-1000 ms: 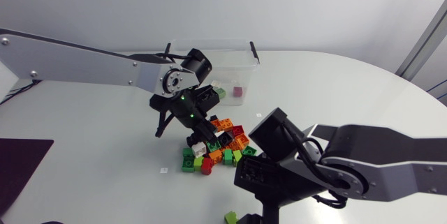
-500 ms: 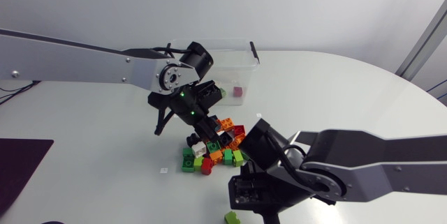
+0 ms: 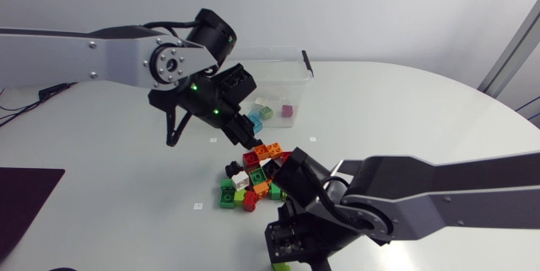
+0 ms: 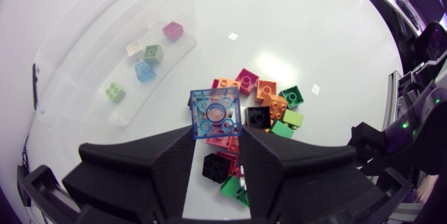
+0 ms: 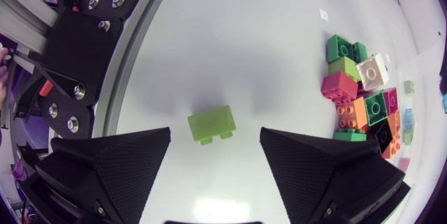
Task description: Place the duplo bricks in the container
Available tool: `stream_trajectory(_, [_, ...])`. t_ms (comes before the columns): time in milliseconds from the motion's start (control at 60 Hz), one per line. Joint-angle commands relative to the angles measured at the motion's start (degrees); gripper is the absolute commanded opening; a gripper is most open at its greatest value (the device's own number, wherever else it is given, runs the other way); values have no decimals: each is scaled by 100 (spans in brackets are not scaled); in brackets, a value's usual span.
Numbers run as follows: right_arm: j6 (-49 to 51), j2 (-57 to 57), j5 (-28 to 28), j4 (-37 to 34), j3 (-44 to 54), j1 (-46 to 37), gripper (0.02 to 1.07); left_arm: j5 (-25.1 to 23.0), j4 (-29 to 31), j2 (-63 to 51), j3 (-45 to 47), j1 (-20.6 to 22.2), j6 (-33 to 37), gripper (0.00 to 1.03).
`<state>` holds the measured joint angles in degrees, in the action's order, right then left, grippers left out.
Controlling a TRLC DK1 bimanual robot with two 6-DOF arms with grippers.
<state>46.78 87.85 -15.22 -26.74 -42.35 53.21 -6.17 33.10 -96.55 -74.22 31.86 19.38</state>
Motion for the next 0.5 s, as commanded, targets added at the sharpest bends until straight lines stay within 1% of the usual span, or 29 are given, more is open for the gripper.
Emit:
stream_trajectory(0, [199,92,-42,-33,-54,84,91,-59,21,313,21,-74,58,28])
stream_trajectory(100, [226,109,-42,-42,-81,128,91,-94,-14,488,30,-136,22,28])
stream_trajectory(200, [322,127,-42,-50,-89,181,79,-112,-32,567,30,-215,14,28])
stream_trajectory(333, [410,171,-42,-77,-133,216,77,-147,-41,664,83,-285,22,28])
stream_trajectory(350, [446,197,-33,-77,-142,234,72,-156,-41,699,91,-303,22,28])
stream_trajectory(400, [472,250,-25,-77,-169,260,65,-174,-41,734,118,-320,31,28])
stream_trajectory(483, [472,373,2,-77,-239,322,55,-174,-41,778,144,-338,31,28])
